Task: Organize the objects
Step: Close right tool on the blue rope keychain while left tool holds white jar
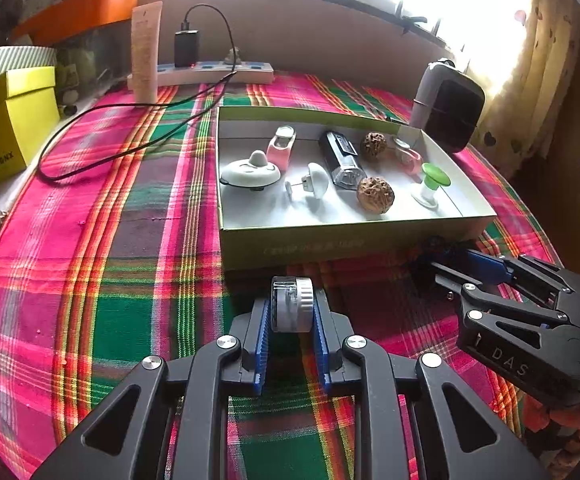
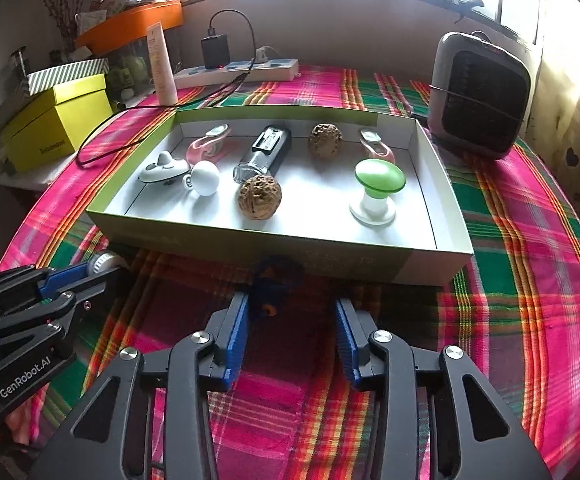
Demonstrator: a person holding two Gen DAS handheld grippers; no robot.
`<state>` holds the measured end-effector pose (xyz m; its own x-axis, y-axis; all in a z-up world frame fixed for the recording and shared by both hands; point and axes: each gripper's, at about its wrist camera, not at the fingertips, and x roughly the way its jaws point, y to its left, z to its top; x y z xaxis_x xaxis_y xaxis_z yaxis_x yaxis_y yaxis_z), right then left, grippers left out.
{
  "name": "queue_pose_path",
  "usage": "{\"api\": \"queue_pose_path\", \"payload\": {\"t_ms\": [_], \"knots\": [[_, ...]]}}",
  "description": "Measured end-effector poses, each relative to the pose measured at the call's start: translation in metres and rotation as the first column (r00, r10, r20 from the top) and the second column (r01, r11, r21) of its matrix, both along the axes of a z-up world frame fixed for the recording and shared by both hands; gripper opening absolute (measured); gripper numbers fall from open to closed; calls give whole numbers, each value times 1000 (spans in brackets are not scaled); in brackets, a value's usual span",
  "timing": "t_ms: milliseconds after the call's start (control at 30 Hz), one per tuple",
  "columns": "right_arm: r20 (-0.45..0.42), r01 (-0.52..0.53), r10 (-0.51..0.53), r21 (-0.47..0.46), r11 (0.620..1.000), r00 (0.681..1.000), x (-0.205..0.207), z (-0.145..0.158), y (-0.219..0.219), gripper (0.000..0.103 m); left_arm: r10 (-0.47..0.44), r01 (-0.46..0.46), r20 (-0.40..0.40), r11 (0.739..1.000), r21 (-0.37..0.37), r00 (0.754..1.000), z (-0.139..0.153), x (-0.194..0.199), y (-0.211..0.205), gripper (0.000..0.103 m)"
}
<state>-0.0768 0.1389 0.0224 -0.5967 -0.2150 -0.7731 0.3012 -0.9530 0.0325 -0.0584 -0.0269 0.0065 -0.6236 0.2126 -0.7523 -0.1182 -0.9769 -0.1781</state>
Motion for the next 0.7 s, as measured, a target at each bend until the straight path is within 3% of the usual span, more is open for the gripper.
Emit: {"api": "queue_pose_path", "payload": {"t_ms": [333,700], "knots": [[-6,10,-10,-1,1000,1000,1,1,2,21,0,0,0,1000,7,1000,0,0,1,18],[6,14,-14,-42,999,1000,2,0,7,19,-1,1,1,999,33,1000,-1,1,-4,18]]}}
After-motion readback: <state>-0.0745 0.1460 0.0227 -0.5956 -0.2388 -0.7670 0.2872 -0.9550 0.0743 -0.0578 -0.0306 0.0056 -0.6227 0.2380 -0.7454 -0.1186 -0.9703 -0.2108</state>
